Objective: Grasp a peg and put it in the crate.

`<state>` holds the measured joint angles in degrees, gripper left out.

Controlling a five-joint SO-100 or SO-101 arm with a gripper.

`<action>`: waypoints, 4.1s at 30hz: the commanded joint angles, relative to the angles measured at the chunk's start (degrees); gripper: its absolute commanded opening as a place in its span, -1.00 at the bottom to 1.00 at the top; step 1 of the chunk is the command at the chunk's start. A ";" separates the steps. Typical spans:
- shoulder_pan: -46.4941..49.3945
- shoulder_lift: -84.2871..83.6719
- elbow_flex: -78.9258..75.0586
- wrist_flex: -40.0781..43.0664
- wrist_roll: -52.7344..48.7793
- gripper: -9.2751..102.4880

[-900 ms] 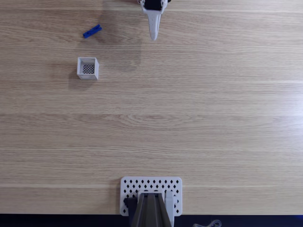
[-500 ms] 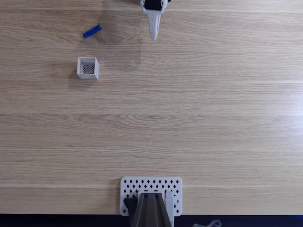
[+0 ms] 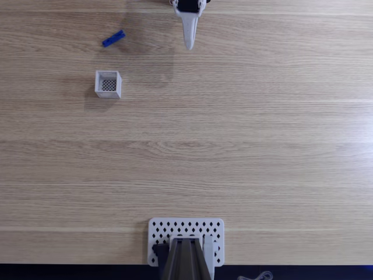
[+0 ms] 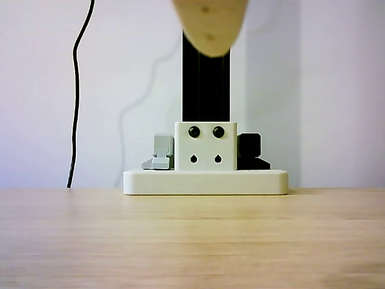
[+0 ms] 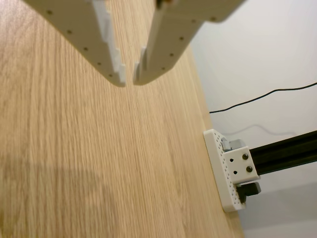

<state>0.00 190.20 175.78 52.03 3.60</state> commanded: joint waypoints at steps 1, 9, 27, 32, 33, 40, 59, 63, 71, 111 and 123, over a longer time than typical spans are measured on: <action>-0.62 0.88 -0.62 0.35 0.09 -0.84; -0.53 0.88 -0.62 0.35 -0.09 -0.84; 0.18 -10.63 -7.56 0.18 -0.62 -0.84; 0.62 -26.10 -20.30 0.18 -4.39 -0.84; 1.32 -29.44 -23.12 0.18 -6.77 -0.84; 13.89 -50.45 -41.40 0.88 -32.96 -0.84; 44.74 -72.60 -47.46 0.18 -90.79 -0.84; 46.85 -75.06 -46.49 0.18 -91.32 -0.84; 46.85 -79.19 -46.49 0.26 -91.14 -0.84; 44.82 -72.33 -30.32 -22.15 -85.17 -0.61; 45.00 -73.12 -30.32 -21.62 -88.15 -0.62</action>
<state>45.35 113.82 146.25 30.85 -82.62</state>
